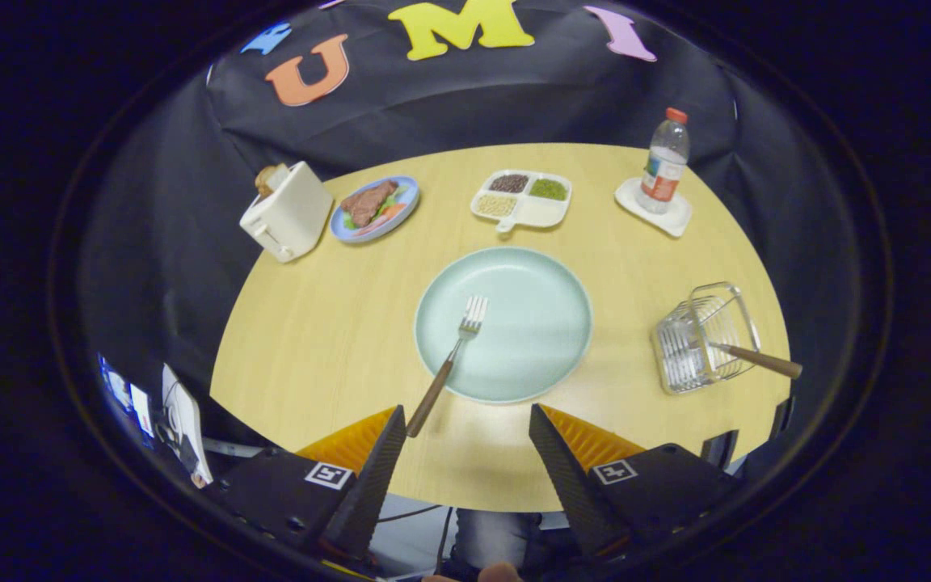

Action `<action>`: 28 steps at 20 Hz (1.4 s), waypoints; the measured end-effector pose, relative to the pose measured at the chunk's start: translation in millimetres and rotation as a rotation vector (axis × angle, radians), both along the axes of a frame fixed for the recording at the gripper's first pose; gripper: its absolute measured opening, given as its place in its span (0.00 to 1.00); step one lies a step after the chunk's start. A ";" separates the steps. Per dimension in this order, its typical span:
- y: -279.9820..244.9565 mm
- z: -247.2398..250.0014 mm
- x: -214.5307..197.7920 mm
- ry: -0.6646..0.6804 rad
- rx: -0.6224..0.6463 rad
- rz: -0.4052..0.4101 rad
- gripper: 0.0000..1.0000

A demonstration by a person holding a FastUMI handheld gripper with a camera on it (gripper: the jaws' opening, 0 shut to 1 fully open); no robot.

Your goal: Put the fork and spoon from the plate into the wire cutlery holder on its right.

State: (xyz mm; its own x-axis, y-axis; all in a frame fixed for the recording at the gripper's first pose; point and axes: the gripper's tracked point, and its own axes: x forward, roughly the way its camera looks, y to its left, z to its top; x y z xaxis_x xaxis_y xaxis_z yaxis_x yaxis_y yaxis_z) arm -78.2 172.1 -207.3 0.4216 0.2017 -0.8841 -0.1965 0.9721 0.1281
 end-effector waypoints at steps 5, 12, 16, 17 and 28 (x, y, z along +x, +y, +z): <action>26.9 -44.4 0.9 0.079 -0.033 -0.012 0.92; 40.4 -66.5 12.1 0.114 -0.052 -0.034 0.74; 37.9 -77.8 10.5 0.155 -0.060 -0.040 0.56; 36.0 -76.9 11.9 0.155 -0.063 -0.036 0.55; 18.7 -59.1 16.1 0.113 -0.014 -0.018 0.00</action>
